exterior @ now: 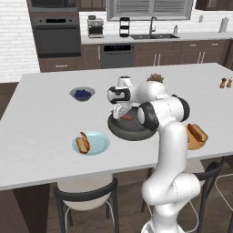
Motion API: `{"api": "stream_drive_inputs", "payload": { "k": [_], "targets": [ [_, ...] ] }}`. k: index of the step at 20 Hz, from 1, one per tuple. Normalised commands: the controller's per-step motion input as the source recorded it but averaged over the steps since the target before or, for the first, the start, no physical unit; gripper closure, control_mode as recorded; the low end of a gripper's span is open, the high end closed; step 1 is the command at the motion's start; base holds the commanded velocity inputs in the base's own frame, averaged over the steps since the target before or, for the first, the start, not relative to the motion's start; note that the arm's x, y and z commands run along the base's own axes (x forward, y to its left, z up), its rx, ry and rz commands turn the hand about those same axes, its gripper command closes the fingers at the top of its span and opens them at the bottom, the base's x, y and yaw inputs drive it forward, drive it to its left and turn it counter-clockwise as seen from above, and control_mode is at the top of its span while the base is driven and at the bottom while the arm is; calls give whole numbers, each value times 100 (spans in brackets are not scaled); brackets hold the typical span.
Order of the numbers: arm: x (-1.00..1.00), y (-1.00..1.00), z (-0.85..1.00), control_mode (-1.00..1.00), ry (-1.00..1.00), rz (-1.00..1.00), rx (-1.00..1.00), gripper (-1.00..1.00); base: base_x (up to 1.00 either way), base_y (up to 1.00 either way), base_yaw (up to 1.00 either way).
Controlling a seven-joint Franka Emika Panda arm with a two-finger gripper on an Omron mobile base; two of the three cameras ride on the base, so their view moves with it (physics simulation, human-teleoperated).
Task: Place one bun and one sausage from the bowl on each plate.
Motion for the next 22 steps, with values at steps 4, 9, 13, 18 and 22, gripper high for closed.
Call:
{"api": "stream_drive_inputs", "payload": {
  "k": [4, 9, 13, 18, 22],
  "targets": [
    [-9, 0, 11, -100, -1, -5, 0, 100, 0, 0, 0],
    [-70, 34, 53, -100, -4, -32, 0, 100, 0, 0, 0],
    [-79, 67, 51, -100, 0, -28, 0, 100, 0, 0, 0],
    [-85, 76, 23, -100, 0, -43, 0, 100, 0, 0, 0],
    [-49, 88, -14, -100, 2, -48, 0, 100, 0, 0, 0]
  ]
}}
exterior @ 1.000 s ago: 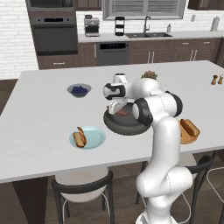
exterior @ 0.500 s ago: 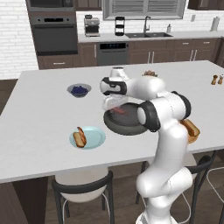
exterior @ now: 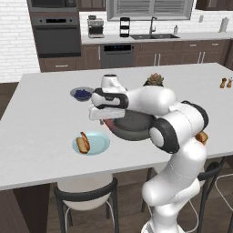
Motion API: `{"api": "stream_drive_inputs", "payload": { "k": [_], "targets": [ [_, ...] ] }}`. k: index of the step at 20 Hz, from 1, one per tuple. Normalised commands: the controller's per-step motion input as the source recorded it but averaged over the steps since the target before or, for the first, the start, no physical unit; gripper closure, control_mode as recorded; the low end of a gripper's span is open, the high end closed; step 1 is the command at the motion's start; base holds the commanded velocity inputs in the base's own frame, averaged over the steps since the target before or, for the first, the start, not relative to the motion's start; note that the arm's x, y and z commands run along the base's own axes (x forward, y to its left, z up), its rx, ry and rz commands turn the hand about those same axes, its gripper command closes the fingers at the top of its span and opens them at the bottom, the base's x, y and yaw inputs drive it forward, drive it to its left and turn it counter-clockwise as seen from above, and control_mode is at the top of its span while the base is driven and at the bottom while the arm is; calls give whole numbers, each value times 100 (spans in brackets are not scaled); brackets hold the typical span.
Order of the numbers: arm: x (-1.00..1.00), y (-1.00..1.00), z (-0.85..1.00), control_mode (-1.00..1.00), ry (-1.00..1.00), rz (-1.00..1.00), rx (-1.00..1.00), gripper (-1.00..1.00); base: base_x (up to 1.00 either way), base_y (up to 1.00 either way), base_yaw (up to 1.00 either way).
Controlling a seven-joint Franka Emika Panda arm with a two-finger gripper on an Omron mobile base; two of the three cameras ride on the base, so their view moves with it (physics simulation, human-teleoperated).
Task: Place one bun and one sausage from the bowl on each plate.
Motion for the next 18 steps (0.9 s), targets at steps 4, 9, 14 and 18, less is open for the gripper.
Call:
{"api": "stream_drive_inputs", "payload": {
  "k": [4, 9, 14, 18],
  "targets": [
    [20, 62, -67, -100, 11, -38, 0, 100, 0, 0, 0],
    [28, 2, -27, -100, 11, -21, 2, 100, 0, 0, 0],
    [3, 6, -35, -100, 3, -5, -4, 100, 0, 0, 0],
    [3, 0, -44, -100, 0, -5, -8, 100, 0, 0, 0]
  ]
}}
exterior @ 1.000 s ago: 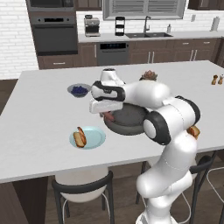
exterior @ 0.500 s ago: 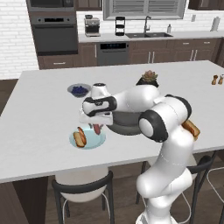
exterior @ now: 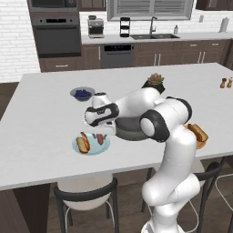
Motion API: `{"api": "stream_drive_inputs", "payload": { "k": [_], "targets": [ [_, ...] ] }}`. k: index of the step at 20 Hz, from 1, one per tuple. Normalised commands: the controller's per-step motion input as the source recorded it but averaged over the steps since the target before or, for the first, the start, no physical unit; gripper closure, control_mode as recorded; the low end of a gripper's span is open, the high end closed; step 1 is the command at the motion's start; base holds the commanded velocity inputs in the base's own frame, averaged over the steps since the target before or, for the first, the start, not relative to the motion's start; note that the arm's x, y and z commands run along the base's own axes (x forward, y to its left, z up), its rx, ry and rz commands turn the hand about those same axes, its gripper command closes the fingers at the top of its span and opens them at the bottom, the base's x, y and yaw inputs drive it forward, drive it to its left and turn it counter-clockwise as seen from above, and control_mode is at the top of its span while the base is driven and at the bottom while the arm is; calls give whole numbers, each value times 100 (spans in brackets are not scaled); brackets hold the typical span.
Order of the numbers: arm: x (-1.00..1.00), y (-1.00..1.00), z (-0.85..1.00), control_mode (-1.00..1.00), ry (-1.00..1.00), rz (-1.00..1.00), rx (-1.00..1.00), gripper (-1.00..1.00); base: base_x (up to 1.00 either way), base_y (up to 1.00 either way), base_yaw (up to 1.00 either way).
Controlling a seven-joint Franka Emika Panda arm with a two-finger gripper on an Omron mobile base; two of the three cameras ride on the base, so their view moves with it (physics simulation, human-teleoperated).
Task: Place one bun and one sausage from the bowl on each plate.
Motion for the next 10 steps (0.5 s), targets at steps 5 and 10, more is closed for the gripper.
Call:
{"api": "stream_drive_inputs", "payload": {
  "k": [5, 10],
  "targets": [
    [3, 1, -15, -100, 0, -11, -1, 100, 0, 0, 0],
    [0, 2, 0, -100, -1, -15, 0, 100, 0, 0, 0]
  ]
}}
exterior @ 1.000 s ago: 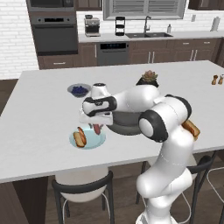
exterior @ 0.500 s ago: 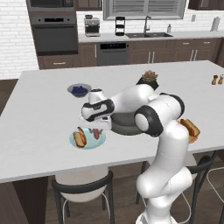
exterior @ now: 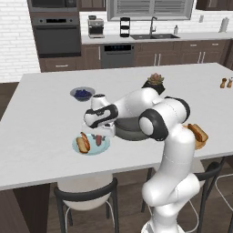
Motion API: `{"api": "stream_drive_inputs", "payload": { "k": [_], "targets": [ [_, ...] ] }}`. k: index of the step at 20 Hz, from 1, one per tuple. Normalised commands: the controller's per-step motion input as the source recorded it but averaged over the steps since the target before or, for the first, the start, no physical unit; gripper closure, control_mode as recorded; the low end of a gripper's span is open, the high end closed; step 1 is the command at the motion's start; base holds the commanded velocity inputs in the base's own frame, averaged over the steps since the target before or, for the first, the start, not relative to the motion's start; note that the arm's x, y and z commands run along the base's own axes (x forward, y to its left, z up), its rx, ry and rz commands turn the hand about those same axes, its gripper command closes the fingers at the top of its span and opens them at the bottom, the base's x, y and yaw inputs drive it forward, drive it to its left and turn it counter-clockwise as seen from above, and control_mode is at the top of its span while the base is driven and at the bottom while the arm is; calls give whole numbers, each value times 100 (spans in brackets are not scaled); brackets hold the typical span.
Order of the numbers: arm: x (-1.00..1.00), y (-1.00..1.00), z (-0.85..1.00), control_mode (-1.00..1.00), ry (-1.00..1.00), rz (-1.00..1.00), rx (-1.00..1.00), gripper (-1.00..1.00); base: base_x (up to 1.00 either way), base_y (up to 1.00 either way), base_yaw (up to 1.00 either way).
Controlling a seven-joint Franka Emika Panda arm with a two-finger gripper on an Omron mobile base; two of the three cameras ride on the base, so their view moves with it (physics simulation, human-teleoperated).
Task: Place one bun and one sausage from the bowl on each plate.
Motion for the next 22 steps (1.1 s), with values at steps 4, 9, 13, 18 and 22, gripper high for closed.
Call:
{"api": "stream_drive_inputs", "payload": {
  "k": [4, 9, 13, 18, 22],
  "targets": [
    [0, 0, -3, -100, -9, -7, 0, 100, 0, 0, 0],
    [0, 8, -2, -100, -3, 0, 0, 100, 0, 0, 0],
    [0, 3, -8, -100, -1, 0, 0, 100, 0, 0, 0],
    [0, 0, -2, -100, -2, 0, 0, -100, 0, 0, 0],
    [0, 0, 0, -100, -4, 0, 0, -100, 0, 0, 0]
  ]
}}
